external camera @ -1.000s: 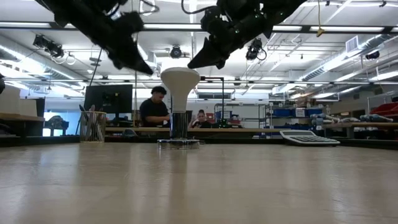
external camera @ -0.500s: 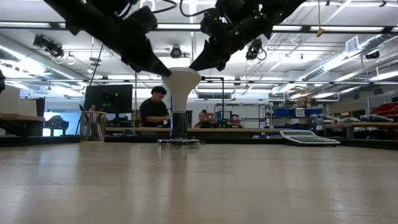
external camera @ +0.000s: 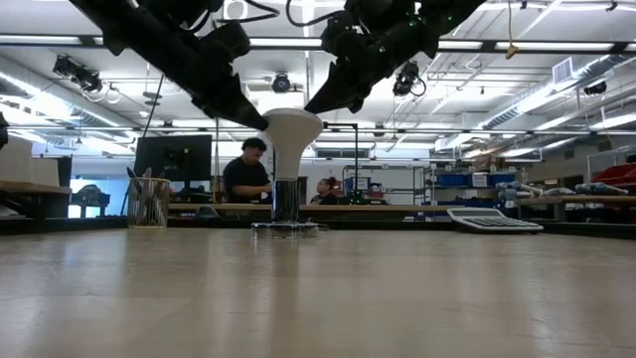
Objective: Screw lightbulb
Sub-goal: Insert the white lightbulb into the silver lamp
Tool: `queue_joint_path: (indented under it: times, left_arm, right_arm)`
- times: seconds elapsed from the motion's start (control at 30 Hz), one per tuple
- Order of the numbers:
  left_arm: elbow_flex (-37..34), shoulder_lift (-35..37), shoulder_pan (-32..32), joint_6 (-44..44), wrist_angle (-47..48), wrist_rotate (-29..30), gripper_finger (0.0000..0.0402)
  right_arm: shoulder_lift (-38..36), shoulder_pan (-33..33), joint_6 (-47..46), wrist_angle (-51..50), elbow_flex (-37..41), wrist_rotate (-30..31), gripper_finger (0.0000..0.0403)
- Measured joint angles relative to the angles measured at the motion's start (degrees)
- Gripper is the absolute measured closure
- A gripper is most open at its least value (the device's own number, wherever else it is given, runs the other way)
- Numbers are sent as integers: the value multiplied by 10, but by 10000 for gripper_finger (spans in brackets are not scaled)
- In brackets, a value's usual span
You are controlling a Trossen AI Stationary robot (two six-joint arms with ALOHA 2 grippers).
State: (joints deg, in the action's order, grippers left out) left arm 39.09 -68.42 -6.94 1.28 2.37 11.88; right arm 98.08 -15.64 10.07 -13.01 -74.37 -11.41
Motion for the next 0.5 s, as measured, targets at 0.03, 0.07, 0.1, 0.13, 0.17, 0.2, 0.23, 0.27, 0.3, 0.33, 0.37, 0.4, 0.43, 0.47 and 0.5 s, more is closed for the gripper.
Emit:
queue_joint_path:
  times: [0.03, 0.07, 0.1, 0.13, 0.17, 0.2, 0.23, 0.27, 0.3, 0.33, 0.37, 0.4, 0.43, 0.47, 0.5]
  left_arm:
    - [0, 0, -3, 0, 0, 3, 402]
    - [0, 0, -6, 0, 2, 5, 402]
    - [0, 0, -9, 0, 3, 6, 402]
    - [0, 0, -12, 0, 3, 6, 402]
    - [0, 0, -17, 0, 4, 7, 402]
    - [0, 0, -21, 0, 5, 8, 402]
    - [0, 0, -26, 0, 4, 10, 402]
    - [0, 0, -30, 0, 4, 10, 402]
    - [0, 0, -35, 0, 3, 11, 402]
    - [0, 0, -40, 0, 1, 10, 402]
    - [0, 0, -46, 2, 0, 10, 402]
    - [0, 0, -51, 4, -1, 9, 402]
    - [0, 0, -56, 7, -1, 9, 402]
    - [0, 0, -61, 8, -2, 10, 402]
    - [0, 0, -65, 10, -2, 10, 402]
  right_arm:
    - [0, 1, 0, -2, 0, 0, 395]
    - [0, 2, 0, -2, 0, 0, 395]
    - [0, 4, 0, -4, 0, 0, 395]
    - [-1, 5, 0, -6, 0, -2, 395]
    - [-1, 7, 0, -6, 0, -5, 395]
    - [0, 8, 0, -7, 0, -10, 394]
    - [0, 9, 0, -7, 0, -16, 394]
    - [0, 10, 0, -6, 0, -20, 394]
    - [0, 11, 0, -6, 0, -24, 394]
    - [1, 13, 0, -5, 0, -26, 394]
    - [1, 13, 1, -4, 1, -26, 394]
    - [1, 13, 1, -2, 1, -26, 394]
    - [2, 13, 1, 1, 1, -26, 394]
    - [2, 13, 1, 4, 1, -26, 394]
    - [2, 13, 1, 7, 2, -26, 394]
